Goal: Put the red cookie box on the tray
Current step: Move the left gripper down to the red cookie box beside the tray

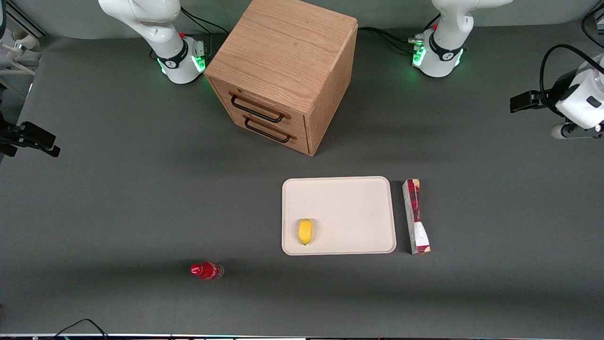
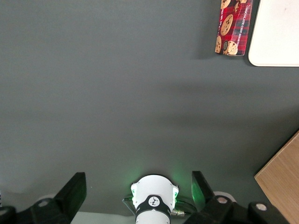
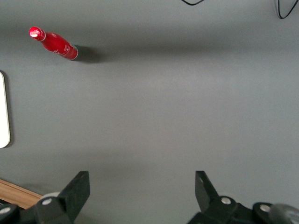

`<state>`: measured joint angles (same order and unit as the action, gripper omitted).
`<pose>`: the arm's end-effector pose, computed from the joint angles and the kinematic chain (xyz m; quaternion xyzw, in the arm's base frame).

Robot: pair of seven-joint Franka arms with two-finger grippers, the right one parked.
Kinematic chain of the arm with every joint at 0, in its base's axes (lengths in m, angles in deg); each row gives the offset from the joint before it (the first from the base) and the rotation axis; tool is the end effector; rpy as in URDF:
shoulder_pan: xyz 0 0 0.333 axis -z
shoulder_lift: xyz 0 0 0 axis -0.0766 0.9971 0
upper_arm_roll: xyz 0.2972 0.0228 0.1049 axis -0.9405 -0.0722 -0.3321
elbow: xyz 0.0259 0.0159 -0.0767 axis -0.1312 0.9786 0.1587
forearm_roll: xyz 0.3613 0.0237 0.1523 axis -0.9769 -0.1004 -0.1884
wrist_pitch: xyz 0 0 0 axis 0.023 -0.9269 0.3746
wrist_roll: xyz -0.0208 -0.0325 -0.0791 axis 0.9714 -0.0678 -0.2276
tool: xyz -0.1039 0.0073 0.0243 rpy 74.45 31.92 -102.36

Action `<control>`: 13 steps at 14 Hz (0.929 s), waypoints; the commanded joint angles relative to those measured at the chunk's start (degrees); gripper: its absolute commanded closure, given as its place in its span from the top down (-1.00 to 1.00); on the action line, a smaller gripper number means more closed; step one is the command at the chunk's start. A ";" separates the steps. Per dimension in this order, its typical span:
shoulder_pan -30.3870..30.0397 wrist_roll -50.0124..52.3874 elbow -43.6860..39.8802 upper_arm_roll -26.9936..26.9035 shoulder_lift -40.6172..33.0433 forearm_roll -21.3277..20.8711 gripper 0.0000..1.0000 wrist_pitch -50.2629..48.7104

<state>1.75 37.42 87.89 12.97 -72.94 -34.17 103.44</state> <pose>0.5122 -0.0011 0.5786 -0.9889 -0.0215 0.1444 0.0270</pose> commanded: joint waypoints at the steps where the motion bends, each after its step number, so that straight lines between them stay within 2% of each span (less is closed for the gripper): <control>1: 1.06 -0.99 -1.88 -1.17 0.32 0.43 1.00 -0.86; 6: 1.15 0.41 -5.83 -0.74 4.07 1.57 1.00 0.80; 7: 1.33 2.85 -9.06 0.05 7.14 3.40 1.00 1.85; 10: 1.33 15.23 -18.21 5.57 17.86 4.12 1.00 2.99; 13: 1.42 25.26 -20.08 10.24 26.22 3.34 1.00 12.90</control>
<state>2.80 57.10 72.07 21.32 -52.86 -30.45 113.18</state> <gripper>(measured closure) 0.000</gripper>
